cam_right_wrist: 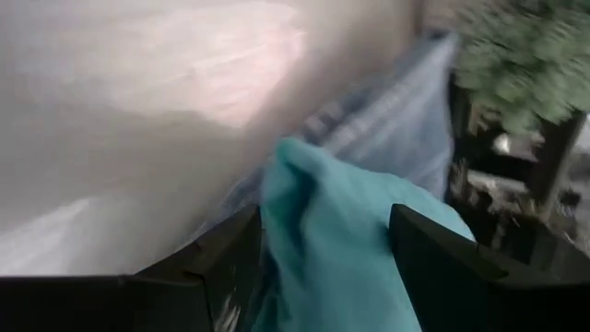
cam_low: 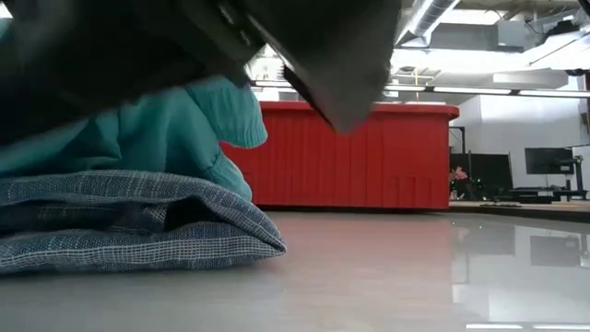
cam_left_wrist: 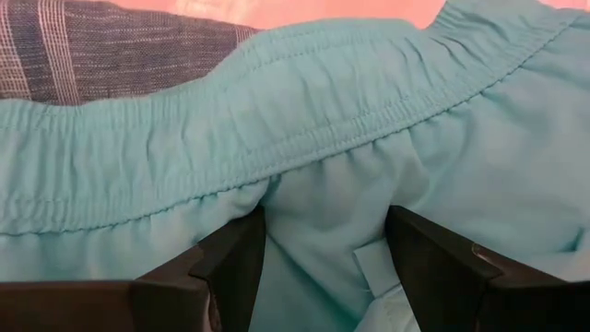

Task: Fold Laundry from Bin
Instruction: Stack the light blue shorts on top of the folded patterned blue shirt

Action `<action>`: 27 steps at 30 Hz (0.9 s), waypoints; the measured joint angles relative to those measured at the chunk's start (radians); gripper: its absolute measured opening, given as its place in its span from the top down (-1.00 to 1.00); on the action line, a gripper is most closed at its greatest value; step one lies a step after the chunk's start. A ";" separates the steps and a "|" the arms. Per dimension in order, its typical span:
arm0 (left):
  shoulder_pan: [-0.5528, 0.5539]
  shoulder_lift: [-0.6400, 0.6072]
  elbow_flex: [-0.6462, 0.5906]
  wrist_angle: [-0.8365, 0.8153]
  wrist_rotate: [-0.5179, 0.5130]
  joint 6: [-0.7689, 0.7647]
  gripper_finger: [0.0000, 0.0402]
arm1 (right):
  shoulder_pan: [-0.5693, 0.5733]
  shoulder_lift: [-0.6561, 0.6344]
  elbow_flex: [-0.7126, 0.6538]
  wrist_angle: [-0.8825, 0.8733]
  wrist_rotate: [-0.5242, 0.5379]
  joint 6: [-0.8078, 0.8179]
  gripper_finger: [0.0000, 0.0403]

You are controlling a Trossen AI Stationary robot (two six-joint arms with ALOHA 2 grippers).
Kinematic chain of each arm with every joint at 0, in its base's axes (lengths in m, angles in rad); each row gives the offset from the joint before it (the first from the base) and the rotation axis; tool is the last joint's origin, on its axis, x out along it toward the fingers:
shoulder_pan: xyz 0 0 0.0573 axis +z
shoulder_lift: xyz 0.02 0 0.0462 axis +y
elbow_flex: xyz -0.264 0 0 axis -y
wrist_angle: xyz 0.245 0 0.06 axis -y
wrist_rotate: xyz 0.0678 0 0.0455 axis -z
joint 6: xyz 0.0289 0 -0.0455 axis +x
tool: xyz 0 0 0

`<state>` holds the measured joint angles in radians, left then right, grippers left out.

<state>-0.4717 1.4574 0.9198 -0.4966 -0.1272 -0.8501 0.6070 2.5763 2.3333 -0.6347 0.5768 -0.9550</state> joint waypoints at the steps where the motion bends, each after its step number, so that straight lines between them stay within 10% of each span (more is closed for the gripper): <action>1: 0.002 0.000 0.000 0.001 0.000 0.001 -0.08 | 0.004 0.000 0.000 0.007 0.030 0.017 -0.31; 27: 0.027 0.000 0.000 0.086 0.079 0.008 -0.08 | -0.030 0.031 0.001 0.098 -0.018 0.115 -0.23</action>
<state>-0.4446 1.4570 0.9199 -0.4103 -0.0479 -0.8425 0.5768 2.6072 2.3344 -0.5368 0.5583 -0.8397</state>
